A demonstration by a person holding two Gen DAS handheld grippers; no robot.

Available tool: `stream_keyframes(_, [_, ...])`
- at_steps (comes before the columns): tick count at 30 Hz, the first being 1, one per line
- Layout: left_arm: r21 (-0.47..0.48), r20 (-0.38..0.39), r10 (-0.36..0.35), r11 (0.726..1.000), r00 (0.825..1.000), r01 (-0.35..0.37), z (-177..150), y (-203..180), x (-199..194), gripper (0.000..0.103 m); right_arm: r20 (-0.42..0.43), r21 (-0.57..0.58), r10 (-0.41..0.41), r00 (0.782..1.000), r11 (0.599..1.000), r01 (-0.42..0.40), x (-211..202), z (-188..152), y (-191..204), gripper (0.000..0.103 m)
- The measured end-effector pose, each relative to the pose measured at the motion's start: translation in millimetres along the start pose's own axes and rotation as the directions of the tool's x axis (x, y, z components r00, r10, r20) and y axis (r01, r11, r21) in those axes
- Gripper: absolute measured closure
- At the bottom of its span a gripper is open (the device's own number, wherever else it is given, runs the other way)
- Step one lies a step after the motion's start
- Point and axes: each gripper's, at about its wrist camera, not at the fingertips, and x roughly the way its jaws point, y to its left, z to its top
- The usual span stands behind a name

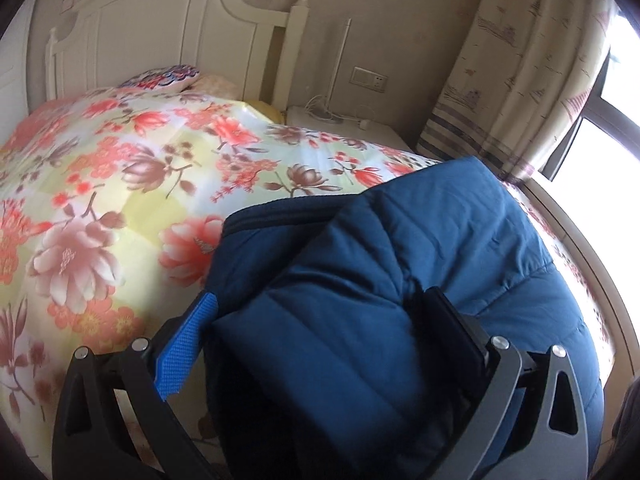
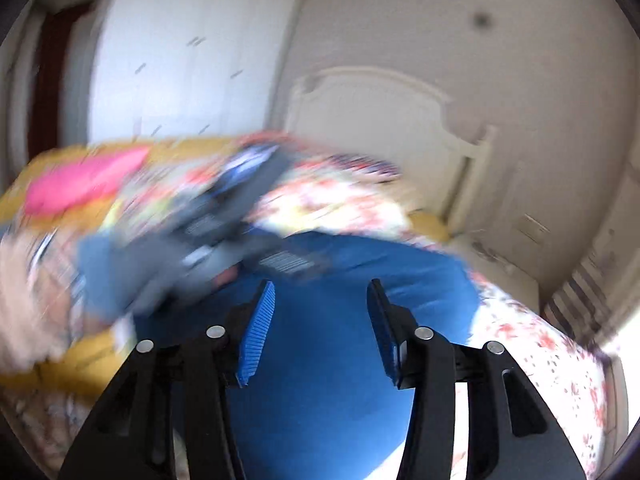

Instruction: Fold large clothes

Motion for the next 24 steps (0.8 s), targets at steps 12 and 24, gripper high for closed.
stream_keyframes(12, [-0.045, -0.03, 0.046, 0.998, 0.998, -0.048, -0.5, 9.7, 5.4, 0.002, -0.384, 0.092, 0.028, 0.923, 0.996, 0.008, 183.1, -7.7, -88.7, 0.081])
stream_keyframes(24, [-0.051, -0.03, 0.065, 0.997, 0.997, -0.066, -1.6, 8.7, 4.8, 0.002, -0.324, 0.342, 0.103, 0.94, 0.94, 0.015, 194.7, -37.1, -152.5, 0.081])
